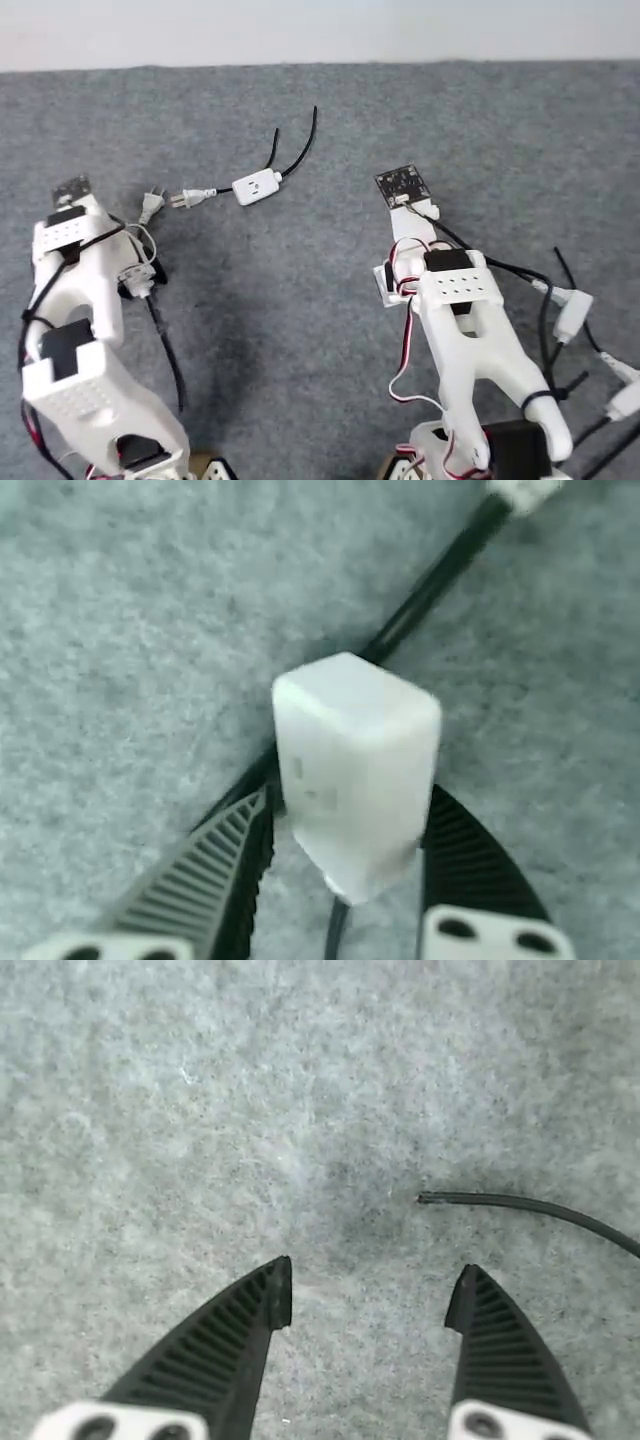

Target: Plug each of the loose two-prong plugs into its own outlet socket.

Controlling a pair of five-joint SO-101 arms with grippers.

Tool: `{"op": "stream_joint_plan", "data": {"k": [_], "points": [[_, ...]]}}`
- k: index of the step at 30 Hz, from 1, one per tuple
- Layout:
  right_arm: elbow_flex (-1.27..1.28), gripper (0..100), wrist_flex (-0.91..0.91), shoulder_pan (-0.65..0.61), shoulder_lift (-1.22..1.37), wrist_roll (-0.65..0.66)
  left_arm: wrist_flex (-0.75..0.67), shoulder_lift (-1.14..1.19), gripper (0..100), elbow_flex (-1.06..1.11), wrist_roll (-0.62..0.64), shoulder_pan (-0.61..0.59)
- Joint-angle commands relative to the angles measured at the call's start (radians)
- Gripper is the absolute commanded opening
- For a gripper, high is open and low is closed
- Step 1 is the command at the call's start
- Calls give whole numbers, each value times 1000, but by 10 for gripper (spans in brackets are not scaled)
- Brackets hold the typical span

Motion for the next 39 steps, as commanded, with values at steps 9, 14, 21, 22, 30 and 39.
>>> {"op": "stream_joint_plan", "data": {"k": [9, 14, 21, 22, 30, 39], "points": [[-12, 252, 10, -8, 1, 12, 5, -14, 179, -24, -31, -31], [-12, 252, 7, -8, 1, 11, -21, -15, 36, -48, -60, -66], [-12, 252, 4, -8, 1, 9, -23, -80, 13, -18, -124, -18], [-12, 252, 4, -8, 1, 9, -23, -115, 13, -2, -124, -3], [-12, 252, 4, -4, 1, 11, -21, -549, 13, 199, -14, 233], [-17, 252, 12, 41, -2, 11, -204, -651, 13, 326, 193, 637]]}}
